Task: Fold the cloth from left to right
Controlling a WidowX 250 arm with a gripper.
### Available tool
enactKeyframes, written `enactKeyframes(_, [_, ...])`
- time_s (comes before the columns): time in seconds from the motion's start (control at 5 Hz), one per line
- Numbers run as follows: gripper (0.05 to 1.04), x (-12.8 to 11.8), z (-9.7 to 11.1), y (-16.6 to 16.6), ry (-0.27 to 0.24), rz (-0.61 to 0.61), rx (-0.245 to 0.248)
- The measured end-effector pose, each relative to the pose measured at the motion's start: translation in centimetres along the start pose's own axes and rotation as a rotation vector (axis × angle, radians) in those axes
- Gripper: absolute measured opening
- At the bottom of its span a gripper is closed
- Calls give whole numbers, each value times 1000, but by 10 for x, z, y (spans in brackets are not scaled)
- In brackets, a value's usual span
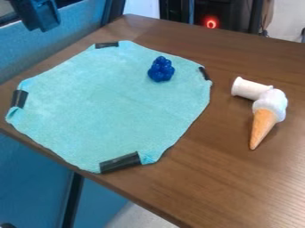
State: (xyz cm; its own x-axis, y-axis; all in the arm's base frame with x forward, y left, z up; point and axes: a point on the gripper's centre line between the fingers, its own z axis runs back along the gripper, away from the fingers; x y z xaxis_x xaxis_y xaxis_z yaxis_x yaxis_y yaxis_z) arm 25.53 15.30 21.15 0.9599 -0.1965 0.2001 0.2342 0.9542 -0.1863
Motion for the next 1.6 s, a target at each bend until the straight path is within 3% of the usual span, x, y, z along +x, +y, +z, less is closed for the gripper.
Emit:
enactKeyframes(0.4, [999,-12,-27,5,23,54,-24])
enactKeyframes(0.6, [999,-26,-33,7,25,105,5])
enactKeyframes(0.8, [999,-39,-42,14,16,185,80])
enactKeyframes(1.0, [999,-48,-50,23,-72,271,172])
enactKeyframes(1.4, [999,-59,-51,38,-321,410,348])
enactKeyframes(1.6, [999,-62,-55,49,-405,453,419])
